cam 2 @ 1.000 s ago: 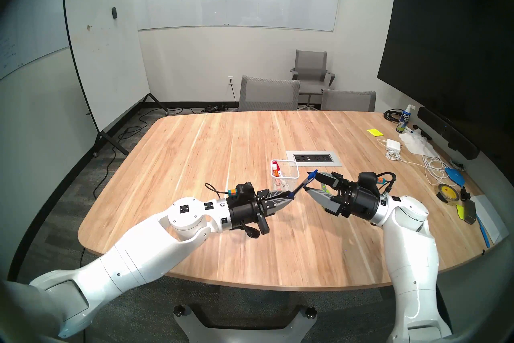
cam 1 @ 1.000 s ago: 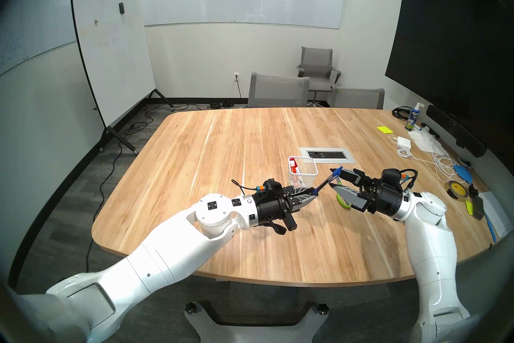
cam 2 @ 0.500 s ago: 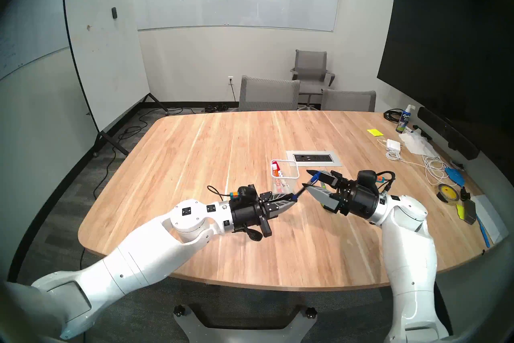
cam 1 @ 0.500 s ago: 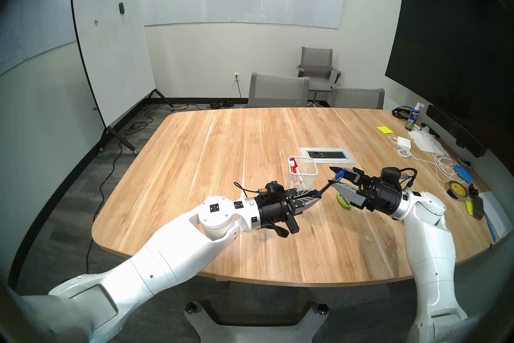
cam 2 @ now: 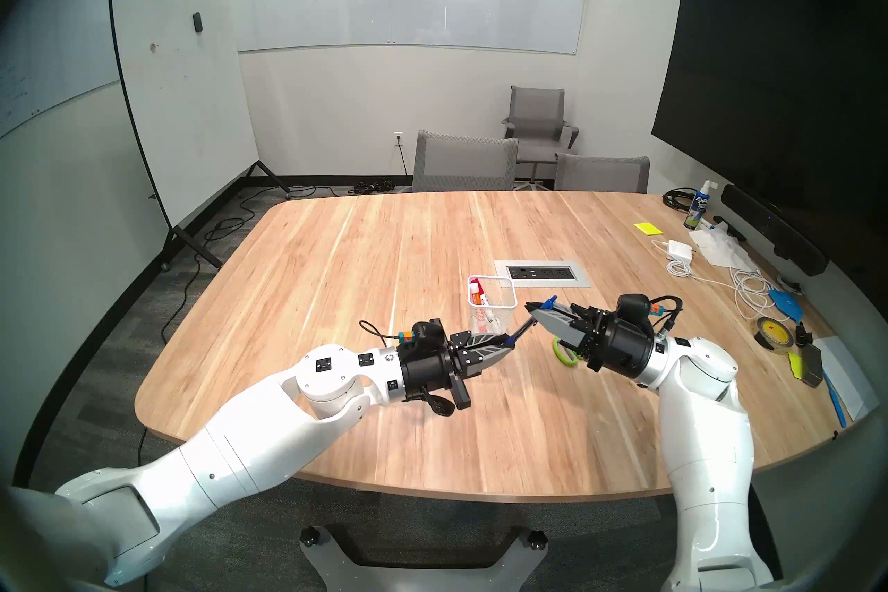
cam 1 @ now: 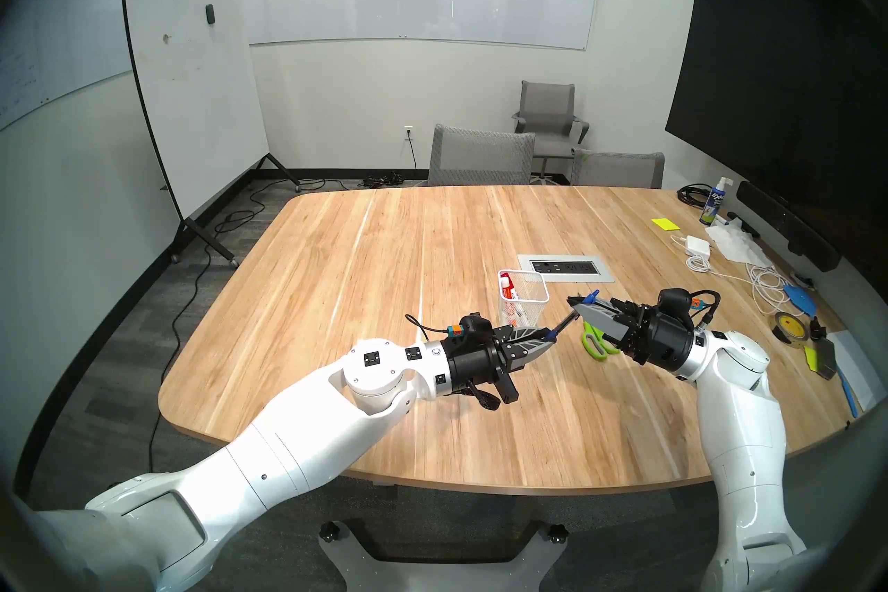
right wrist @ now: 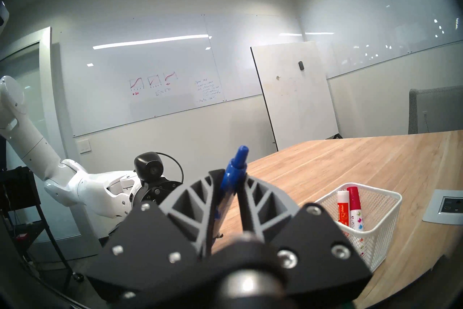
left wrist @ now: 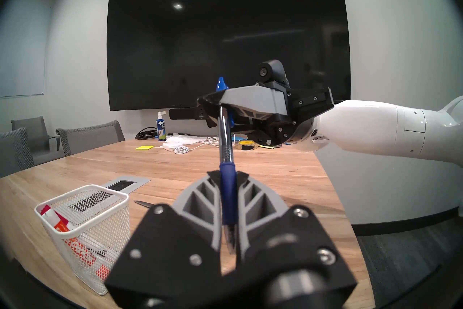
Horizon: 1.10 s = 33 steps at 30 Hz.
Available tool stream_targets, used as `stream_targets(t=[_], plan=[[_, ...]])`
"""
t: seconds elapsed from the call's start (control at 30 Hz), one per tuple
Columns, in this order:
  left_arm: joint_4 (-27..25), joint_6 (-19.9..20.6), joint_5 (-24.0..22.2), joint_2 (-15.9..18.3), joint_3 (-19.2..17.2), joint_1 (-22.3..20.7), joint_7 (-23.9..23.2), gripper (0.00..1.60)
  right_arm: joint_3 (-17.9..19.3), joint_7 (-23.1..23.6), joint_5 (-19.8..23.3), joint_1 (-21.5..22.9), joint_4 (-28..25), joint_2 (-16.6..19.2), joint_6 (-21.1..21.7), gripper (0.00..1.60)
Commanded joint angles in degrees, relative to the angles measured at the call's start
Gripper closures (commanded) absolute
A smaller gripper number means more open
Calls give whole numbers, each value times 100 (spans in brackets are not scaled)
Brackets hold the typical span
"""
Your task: Place the pen, the marker, and the scissors into the pen holder
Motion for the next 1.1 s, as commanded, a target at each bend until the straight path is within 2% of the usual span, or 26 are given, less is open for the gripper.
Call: stream_targets(t=[0.0,0.07,0.6,1.07], plan=[[-147,108,-21,-74,5,-70,23,160,46,-62,-6,53,-93,-2,-16,146],[-137,135,23,-82,26,-86,42,160,55,-93,-16,49,-121,-16,4,160],[139,154,26,-287,182,-209,-12,160,98,-288,-48,36,-404,-185,233,160],[239,188,-104,-328,236,-239,14,160,127,-324,-100,-16,-528,-265,306,160]])
